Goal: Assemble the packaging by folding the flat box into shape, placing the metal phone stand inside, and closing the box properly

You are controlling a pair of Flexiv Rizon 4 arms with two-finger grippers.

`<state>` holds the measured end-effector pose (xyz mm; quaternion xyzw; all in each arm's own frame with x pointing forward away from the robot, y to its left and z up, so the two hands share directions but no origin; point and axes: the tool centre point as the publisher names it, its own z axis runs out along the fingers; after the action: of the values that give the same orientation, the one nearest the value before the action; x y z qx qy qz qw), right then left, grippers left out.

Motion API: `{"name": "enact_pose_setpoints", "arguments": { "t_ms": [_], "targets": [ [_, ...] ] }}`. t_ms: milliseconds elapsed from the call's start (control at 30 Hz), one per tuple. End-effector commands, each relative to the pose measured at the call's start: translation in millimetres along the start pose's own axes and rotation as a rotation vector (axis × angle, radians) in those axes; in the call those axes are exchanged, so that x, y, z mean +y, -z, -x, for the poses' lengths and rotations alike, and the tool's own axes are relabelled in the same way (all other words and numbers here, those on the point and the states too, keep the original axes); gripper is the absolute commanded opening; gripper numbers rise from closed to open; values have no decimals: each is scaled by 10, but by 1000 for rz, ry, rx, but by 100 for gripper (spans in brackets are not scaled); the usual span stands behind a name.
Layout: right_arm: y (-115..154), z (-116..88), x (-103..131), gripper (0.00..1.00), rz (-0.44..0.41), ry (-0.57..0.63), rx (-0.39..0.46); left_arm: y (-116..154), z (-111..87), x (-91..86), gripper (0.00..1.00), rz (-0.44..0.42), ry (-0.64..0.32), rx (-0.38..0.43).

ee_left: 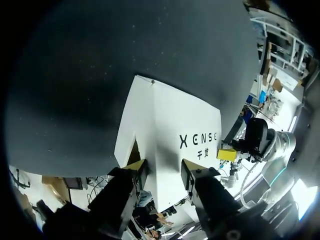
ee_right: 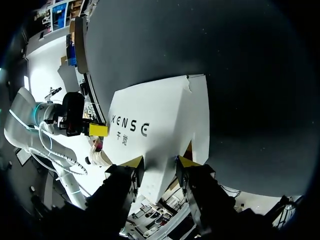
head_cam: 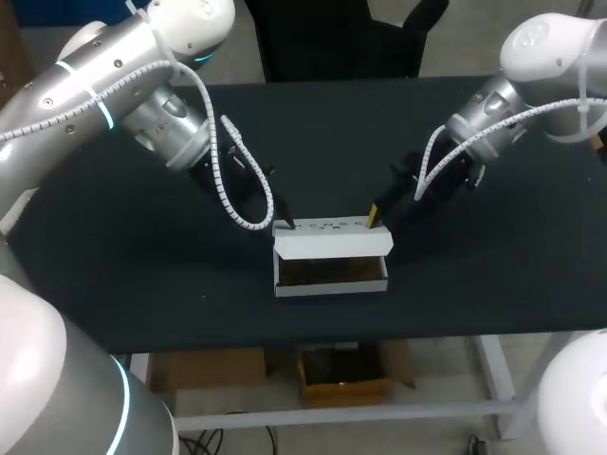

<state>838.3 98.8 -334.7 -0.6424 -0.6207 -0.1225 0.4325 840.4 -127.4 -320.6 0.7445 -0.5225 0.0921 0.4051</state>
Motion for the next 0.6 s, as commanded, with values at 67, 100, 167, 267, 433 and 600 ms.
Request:
{"name": "enact_pose_setpoints", "arguments": {
  "t_ms": [67, 100, 167, 267, 433, 600],
  "targets": [
    [-34, -43, 74, 39, -24, -2, 11, -40, -50, -74, 44, 79, 5, 8],
    [-31, -45, 81, 39, -25, -3, 13, -38, -49, -79, 45, 80, 7, 8],
    [-26, -54, 90, 39, -27, -3, 15, -33, -50, -86, 45, 85, 9, 10],
    [-17, -70, 96, 39, -30, -4, 19, -24, -56, -87, 45, 94, 13, 16],
    [0, -90, 115, 39, -35, -3, 25, 12, -75, -91, 44, 111, 22, 22],
    [27, -106, 132, 39, -40, -4, 33, 36, -99, -95, 44, 123, 31, 22]
  ]
}}
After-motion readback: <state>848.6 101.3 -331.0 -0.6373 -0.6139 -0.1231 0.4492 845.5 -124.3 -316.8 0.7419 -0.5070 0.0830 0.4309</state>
